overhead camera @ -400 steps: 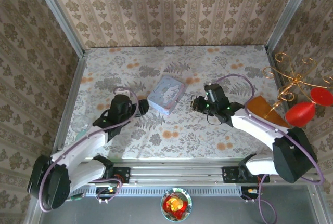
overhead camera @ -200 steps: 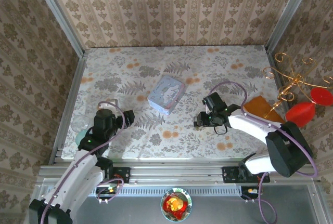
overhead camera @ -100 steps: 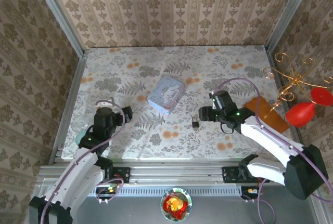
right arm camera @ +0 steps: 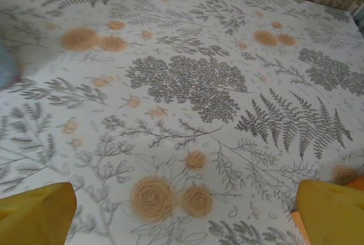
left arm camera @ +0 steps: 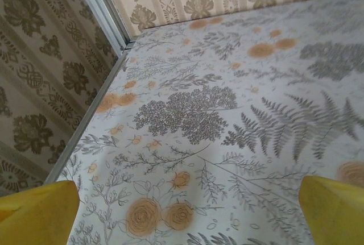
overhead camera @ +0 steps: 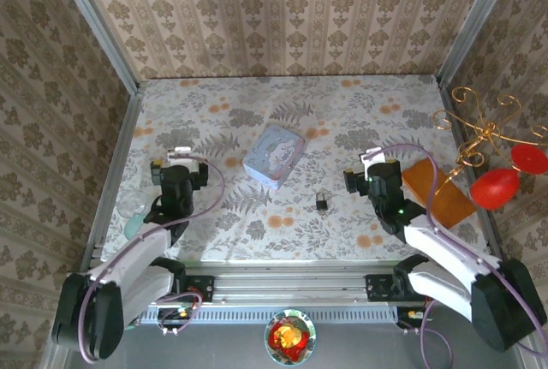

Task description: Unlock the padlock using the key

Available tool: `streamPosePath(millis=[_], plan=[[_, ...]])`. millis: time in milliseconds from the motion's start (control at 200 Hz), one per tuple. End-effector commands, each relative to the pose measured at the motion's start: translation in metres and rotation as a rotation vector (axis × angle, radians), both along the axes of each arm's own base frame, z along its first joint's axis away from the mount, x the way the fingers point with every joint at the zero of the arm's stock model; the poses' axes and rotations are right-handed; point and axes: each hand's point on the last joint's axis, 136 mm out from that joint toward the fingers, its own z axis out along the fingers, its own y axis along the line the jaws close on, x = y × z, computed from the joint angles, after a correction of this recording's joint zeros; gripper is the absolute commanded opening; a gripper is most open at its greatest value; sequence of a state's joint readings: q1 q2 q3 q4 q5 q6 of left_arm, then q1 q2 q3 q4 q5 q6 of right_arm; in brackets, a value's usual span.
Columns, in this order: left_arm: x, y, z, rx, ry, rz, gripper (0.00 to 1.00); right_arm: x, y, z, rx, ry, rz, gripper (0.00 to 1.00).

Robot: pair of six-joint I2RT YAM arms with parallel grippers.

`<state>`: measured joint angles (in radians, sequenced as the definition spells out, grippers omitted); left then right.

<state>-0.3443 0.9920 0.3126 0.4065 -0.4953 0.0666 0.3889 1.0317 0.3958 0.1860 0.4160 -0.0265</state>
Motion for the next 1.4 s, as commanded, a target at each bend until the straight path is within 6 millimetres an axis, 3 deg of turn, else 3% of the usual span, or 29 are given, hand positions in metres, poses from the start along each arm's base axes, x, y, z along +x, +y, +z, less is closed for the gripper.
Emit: streamPosePath(millis=[0,145,500,605,650,740,750,835,895,1045,1395], plan=[[0.016,-0.002,0.000,0.109,-0.044,-0.038,1.00,0.021,-0.005,0.003,-0.052,-0.086,-0.017,1.00],[0.034,-0.001,-0.026,0.088,0.025,-0.054,1.00,0.039,-0.004,-0.011,-0.164,-0.076,0.013,1.00],[0.057,0.026,-0.022,-0.066,-0.046,-0.055,1.00,0.051,0.014,-0.006,-0.080,-0.164,0.171,1.00],[0.058,0.031,-0.045,-0.135,-0.089,-0.066,1.00,0.060,0.003,-0.003,0.062,-0.185,0.181,1.00],[0.060,0.030,-0.039,-0.107,-0.153,-0.071,1.00,0.063,-0.007,-0.002,0.093,-0.192,0.139,1.00],[0.068,0.022,-0.046,-0.106,-0.056,-0.101,1.00,0.066,-0.022,0.001,0.158,-0.197,0.096,1.00],[0.070,0.022,-0.046,-0.100,-0.057,-0.100,1.00,0.067,-0.024,-0.006,0.163,-0.178,0.089,1.00],[0.074,0.038,-0.050,-0.140,-0.019,-0.024,1.00,0.071,-0.038,-0.015,0.209,-0.173,0.042,1.00],[0.071,0.047,-0.050,-0.144,-0.035,0.023,1.00,0.077,-0.037,-0.024,0.225,-0.191,0.058,1.00],[0.071,0.048,-0.049,-0.142,-0.046,0.031,1.00,0.080,-0.064,-0.027,0.231,-0.148,-0.100,1.00],[0.071,0.048,-0.049,-0.142,-0.044,0.033,1.00,0.080,-0.063,-0.027,0.230,-0.149,-0.100,1.00]])
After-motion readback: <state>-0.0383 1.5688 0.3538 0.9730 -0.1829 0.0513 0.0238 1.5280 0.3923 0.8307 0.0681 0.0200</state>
